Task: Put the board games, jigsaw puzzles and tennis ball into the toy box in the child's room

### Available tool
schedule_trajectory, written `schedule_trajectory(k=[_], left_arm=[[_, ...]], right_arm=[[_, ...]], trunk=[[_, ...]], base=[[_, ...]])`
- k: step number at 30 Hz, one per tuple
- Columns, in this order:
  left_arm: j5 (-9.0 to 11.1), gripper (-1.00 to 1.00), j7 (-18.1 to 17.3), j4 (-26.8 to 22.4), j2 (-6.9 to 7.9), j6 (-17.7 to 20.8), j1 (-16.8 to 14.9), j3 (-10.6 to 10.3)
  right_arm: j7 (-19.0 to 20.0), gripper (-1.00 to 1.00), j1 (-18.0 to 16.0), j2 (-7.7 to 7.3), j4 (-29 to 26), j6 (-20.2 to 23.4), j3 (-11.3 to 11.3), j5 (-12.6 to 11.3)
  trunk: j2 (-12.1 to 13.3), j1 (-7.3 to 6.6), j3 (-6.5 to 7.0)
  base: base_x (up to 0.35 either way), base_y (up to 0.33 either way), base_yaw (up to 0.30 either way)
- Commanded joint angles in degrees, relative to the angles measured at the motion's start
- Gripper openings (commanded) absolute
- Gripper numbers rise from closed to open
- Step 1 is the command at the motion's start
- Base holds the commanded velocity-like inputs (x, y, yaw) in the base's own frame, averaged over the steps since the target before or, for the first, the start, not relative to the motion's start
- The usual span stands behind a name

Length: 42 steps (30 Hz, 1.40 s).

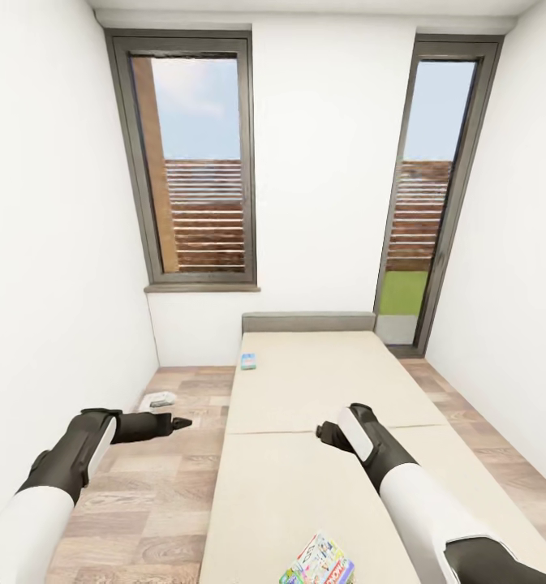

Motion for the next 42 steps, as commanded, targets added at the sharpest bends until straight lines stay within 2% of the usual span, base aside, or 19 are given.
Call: schedule_trajectory(k=[1,6,15,21,25,33,42], left_arm=[[-0.3,1.0,-0.18,0.33,-0.07,0.17,0.02,0.17],[-0.26,1.0,-0.38,1.28,-0.05,-1.23,0.4,0.18],[-0.54,1.0,-0.28,1.75,0.65,-1.58,0.97,0.39],[-0.35,1.0,-0.46,2.59,2.74,-2.22,2.69,0.43],[-0.26,1.0,-0.55,2.58,3.31,-2.53,3.22,0.44],[-0.35,1.0,-0.52,2.63,3.22,-2.67,3.56,0.24],[-0.2,1.0,-0.52,2.63,2.97,-2.64,3.57,0.13]], right_arm=[[-0.52,1.0,-0.03,-0.06,-0.02,0.07,0.26,-0.67],[-0.49,1.0,-0.03,0.04,-0.07,0.05,0.21,-0.89],[-0.54,1.0,-0.23,0.68,-0.21,0.3,0.12,-0.85],[-0.54,1.0,-0.28,0.78,-0.31,0.11,0.18,-0.67],[-0.51,1.0,-0.29,0.82,-0.32,0.08,0.18,-0.59],[-0.53,1.0,-0.58,0.83,-0.45,0.12,0.12,-0.63],[0.12,1.0,-0.57,-0.02,-0.15,0.15,0.24,-0.84]], trunk=[[-0.08,0.02,-0.16],[-0.08,0.02,-0.63],[-0.08,0.02,-1.47],[-0.08,0.02,-2.04],[-0.08,0.02,-2.41],[-0.08,0.02,-3.17],[-0.08,0.02,-4.01]], base=[[0.0,0.0,0.0],[0.0,0.0,0.0],[0.0,0.0,0.0],[0.0,0.0,0.0],[0.0,0.0,0.0],[0.0,0.0,0.0],[0.0,0.0,0.0]])
